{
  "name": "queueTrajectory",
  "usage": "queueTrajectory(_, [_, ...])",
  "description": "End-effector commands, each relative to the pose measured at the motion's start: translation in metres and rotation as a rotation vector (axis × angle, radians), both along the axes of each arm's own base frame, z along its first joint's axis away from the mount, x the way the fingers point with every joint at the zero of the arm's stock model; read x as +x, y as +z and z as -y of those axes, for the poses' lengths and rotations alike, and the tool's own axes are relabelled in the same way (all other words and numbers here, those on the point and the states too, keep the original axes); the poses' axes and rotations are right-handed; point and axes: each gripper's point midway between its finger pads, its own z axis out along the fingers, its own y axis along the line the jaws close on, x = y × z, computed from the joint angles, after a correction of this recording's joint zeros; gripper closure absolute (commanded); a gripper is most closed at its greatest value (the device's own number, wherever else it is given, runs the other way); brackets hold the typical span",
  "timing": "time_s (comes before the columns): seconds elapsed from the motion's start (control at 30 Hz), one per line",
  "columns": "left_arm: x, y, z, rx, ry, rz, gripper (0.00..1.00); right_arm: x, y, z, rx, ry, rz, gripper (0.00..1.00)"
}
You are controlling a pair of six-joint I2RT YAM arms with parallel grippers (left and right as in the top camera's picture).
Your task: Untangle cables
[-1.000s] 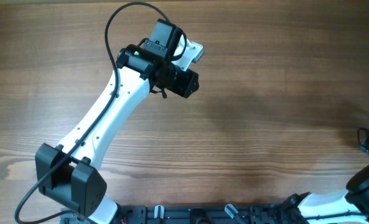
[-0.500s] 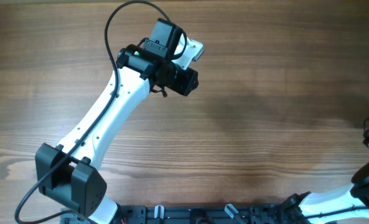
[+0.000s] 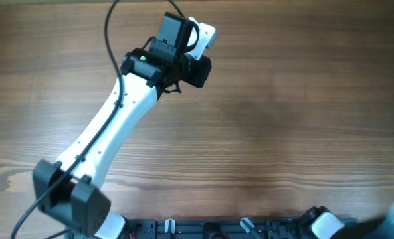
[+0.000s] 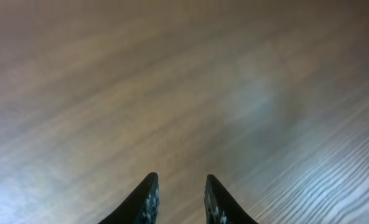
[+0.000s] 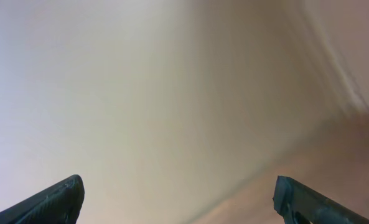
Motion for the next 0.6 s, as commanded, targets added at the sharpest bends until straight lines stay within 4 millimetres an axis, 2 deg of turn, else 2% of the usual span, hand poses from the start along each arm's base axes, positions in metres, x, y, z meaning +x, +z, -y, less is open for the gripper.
queueTrajectory(0.0, [-0.01,0.069,-0.021,-0.066,0.116,0.142,0.74,-0.043,0.043,-0.079,-0.221,0.185,0.027,0.01])
queueTrajectory(0.07, [-0.018,0.085,-0.03,-0.071,0.145,0.17,0.74,-0.059,0.045,-0.105,-0.209,0.248,0.008,0.0])
queueTrajectory(0.17, [-0.033,0.113,-0.048,-0.089,0.202,0.224,0.75,-0.086,0.042,-0.154,-0.167,0.411,-0.021,0.0])
queueTrajectory(0.3, [-0.065,0.149,-0.07,-0.122,0.235,0.286,0.74,-0.126,0.058,-0.215,-0.239,0.588,0.031,0.0])
queueTrajectory(0.33, [-0.075,0.156,-0.075,-0.127,0.239,0.296,0.74,-0.134,0.062,-0.225,-0.251,0.607,0.041,0.0])
queueTrajectory(0.43, [-0.103,0.172,-0.1,-0.13,0.3,0.322,0.75,-0.176,0.073,-0.269,-0.301,0.691,0.078,0.0])
queueTrajectory(0.57, [-0.14,0.184,-0.131,-0.117,0.352,0.359,0.75,-0.23,0.075,-0.326,-0.436,0.83,0.136,0.0])
